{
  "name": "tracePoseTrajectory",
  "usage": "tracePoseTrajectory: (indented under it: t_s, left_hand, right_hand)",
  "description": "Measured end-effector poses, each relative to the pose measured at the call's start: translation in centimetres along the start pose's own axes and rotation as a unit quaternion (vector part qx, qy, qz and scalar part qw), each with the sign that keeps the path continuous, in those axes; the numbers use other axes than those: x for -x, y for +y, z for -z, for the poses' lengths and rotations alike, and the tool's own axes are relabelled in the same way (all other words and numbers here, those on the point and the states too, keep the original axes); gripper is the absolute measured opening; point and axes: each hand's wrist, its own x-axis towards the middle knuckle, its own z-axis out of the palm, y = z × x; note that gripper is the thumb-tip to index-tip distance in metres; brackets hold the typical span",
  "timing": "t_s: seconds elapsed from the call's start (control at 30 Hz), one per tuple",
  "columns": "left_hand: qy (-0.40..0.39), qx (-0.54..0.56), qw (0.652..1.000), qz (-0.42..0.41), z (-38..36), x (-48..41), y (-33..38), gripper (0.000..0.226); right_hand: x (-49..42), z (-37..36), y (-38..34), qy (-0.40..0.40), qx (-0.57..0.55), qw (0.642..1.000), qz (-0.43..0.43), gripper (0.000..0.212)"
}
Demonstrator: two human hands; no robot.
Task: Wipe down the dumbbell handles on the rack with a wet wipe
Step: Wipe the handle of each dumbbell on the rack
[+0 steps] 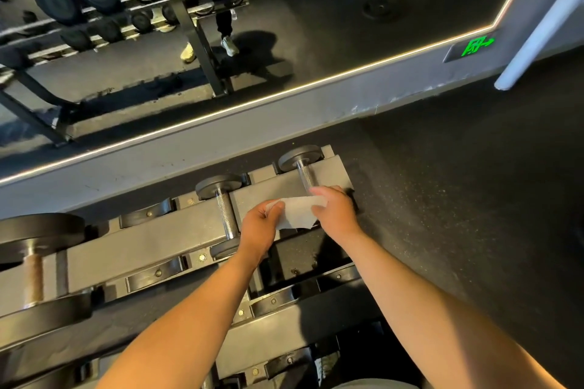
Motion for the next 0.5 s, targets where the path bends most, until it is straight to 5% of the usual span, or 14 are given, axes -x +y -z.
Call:
tracePoseTrajectory:
  t_s: [0.1,0.27,0.5]
  left_hand:
    - [0.012,-0.019,1.0,0.015,-0.4,-0.6,0.3,0.015]
    - [0.008,-0.022,0.999,0.038,-0.8,-1.4,0.6,0.019]
    - [-0.049,0.071,0.995,0.041,-0.5,-1.8,1.3,0.02]
  right_hand:
    - [-0.5,0.0,0.5,0.036,0.031,0.999,-0.011,0.017]
    - [-1.3,0.5,0.9,-0.008,0.009,0.999,-0.037,0.018]
    - [-1.8,0.8,0.0,0.046,-0.227,0.965,-0.12,0.026]
